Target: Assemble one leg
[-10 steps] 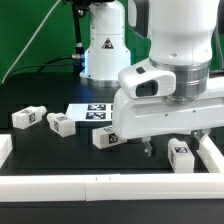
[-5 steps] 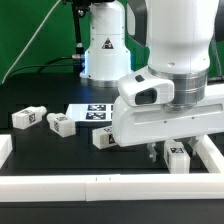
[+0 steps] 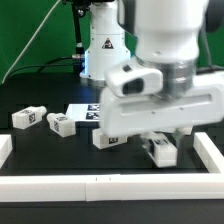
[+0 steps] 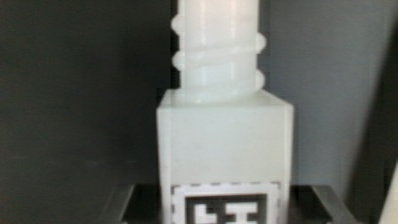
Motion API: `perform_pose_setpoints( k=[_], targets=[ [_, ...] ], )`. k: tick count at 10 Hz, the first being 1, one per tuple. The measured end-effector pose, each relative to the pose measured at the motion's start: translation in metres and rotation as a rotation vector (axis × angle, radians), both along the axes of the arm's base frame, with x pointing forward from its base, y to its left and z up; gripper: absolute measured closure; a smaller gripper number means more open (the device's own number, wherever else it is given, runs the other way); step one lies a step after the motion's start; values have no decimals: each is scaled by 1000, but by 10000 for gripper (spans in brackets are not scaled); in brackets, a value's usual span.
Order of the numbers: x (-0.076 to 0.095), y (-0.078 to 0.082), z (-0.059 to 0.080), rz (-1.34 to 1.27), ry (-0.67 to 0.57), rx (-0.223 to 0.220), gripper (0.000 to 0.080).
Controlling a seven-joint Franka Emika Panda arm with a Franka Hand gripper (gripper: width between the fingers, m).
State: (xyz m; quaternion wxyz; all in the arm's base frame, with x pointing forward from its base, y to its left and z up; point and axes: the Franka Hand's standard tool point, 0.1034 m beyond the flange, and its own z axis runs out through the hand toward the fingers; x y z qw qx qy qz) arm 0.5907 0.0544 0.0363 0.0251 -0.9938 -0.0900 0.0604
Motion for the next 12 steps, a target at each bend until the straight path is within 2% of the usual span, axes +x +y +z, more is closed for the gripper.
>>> perform_pose_setpoints(
  k=[2, 3, 4, 5, 9, 10, 12],
  targets=[
    [-6, -29, 27, 1, 23, 5, 517],
    [-26, -40, 41, -22, 3, 2, 517],
    [-51, -40, 42, -29, -15, -4, 517],
    [-58, -39, 40, -24, -7, -4, 517],
    [-57, -39, 39, -25, -8, -3, 515],
    [-72, -45, 40, -36, -7, -5, 515],
    [-122, -75, 51, -42, -12, -11, 515]
  ],
)
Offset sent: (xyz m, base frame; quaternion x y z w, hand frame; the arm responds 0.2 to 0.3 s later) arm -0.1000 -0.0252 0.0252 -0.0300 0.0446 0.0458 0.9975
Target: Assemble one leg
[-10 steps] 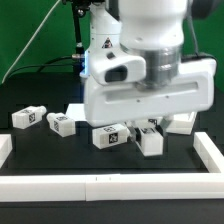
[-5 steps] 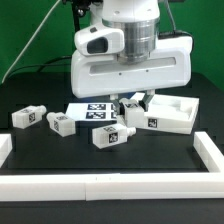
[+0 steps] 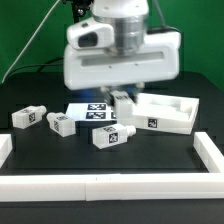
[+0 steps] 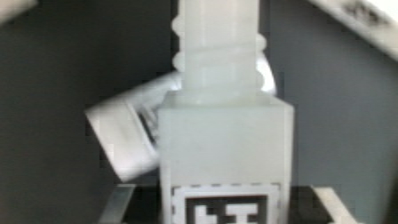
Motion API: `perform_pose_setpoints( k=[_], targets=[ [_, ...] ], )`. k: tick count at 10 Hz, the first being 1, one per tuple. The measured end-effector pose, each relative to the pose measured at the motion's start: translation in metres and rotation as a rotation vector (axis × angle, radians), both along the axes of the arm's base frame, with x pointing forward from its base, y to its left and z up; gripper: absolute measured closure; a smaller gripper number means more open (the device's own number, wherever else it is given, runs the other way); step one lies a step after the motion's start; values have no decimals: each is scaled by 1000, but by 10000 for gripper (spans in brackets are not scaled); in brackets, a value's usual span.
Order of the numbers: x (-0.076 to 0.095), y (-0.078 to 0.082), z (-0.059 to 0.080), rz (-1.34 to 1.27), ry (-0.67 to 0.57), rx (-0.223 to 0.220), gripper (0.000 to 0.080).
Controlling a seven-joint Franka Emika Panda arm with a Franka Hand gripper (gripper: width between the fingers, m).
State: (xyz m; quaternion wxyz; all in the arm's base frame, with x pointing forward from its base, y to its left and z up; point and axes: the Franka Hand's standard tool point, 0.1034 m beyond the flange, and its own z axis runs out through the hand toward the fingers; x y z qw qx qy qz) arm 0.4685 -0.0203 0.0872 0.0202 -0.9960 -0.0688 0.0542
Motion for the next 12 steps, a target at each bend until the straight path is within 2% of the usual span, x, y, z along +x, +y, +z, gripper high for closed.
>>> perform_pose_setpoints(
  k=[1, 2, 6, 7, 9, 12],
  targets=[
    [-19, -11, -3, -18, -1, -2, 515],
    [-23, -18, 1, -41, -4, -1, 515],
    [-24, -15, -2, -38, 0, 1, 515],
    [-36, -21, -11, -48, -1, 0, 515],
    [-77, -43, -36, -77, -4, 0, 515],
    [-87, -32, -64, -67, -13, -12, 515]
  ],
)
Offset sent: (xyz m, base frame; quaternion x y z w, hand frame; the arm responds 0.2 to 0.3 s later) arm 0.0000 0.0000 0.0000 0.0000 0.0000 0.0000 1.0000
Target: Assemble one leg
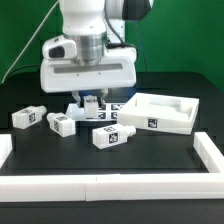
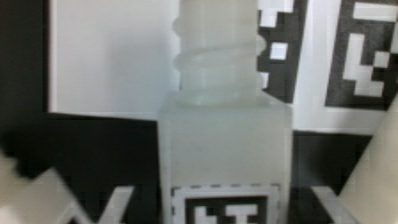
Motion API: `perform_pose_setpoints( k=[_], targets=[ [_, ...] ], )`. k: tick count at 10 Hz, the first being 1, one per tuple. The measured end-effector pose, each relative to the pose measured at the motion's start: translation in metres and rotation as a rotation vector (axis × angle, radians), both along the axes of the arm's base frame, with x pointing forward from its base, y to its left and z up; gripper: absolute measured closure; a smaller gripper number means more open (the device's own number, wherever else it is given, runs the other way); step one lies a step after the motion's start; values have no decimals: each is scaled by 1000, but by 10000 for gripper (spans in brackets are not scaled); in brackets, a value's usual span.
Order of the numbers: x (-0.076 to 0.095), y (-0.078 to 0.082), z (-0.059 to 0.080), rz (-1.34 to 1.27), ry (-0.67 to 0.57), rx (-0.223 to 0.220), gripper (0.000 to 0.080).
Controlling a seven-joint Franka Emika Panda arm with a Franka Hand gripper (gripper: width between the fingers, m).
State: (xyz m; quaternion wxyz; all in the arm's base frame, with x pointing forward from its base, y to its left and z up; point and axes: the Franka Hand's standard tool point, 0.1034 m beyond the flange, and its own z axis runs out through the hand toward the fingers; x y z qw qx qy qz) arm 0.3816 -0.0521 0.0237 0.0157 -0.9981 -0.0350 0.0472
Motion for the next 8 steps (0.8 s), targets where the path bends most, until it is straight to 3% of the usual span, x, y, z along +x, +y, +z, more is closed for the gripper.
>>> perform_pose_setpoints(
  k=[2, 5, 6, 7, 8],
  targets=[
    [-4, 5, -10, 11, 13, 0, 515],
    [-4, 5, -10, 14, 14, 1, 515],
    [-4, 5, -10, 14, 15, 1, 336],
    [-2, 10, 2, 7, 43, 10, 336],
    [6, 13, 23, 11, 41, 18, 190]
  ],
)
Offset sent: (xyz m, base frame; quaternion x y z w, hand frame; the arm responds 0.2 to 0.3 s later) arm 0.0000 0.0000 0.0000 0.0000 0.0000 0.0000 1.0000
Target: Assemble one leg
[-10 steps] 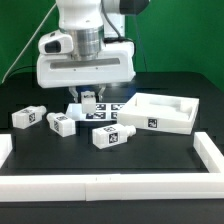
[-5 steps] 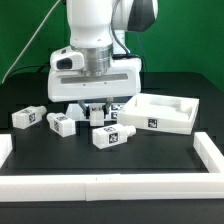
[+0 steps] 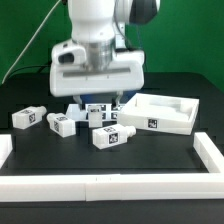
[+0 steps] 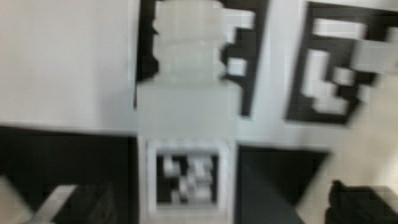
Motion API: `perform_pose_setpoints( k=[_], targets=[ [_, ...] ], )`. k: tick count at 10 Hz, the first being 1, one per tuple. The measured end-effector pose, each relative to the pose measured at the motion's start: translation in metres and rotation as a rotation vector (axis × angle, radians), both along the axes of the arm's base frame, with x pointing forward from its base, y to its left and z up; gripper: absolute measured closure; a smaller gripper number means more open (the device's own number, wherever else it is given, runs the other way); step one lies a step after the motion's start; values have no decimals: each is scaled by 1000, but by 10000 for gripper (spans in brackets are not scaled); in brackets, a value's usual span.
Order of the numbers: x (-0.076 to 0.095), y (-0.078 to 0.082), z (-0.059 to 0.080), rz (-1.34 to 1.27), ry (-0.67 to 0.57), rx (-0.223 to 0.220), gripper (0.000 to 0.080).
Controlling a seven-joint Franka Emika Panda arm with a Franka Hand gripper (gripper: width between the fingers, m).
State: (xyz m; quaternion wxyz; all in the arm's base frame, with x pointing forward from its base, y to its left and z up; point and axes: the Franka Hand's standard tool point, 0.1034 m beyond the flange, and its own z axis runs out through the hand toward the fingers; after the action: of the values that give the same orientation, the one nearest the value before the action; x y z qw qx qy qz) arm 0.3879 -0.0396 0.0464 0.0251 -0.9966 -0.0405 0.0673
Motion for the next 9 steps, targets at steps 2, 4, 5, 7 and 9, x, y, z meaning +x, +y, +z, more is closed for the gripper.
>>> perform_pose_setpoints(
  k=[2, 4, 5, 7, 9],
  targets=[
    [24, 5, 30, -74, 38, 7, 158],
    [51, 21, 40, -147, 47, -4, 152],
    [65, 25, 41, -185, 97, -7, 150],
    [72, 25, 39, -180, 99, -5, 150],
    [72, 25, 39, -180, 100, -5, 150]
  ],
)
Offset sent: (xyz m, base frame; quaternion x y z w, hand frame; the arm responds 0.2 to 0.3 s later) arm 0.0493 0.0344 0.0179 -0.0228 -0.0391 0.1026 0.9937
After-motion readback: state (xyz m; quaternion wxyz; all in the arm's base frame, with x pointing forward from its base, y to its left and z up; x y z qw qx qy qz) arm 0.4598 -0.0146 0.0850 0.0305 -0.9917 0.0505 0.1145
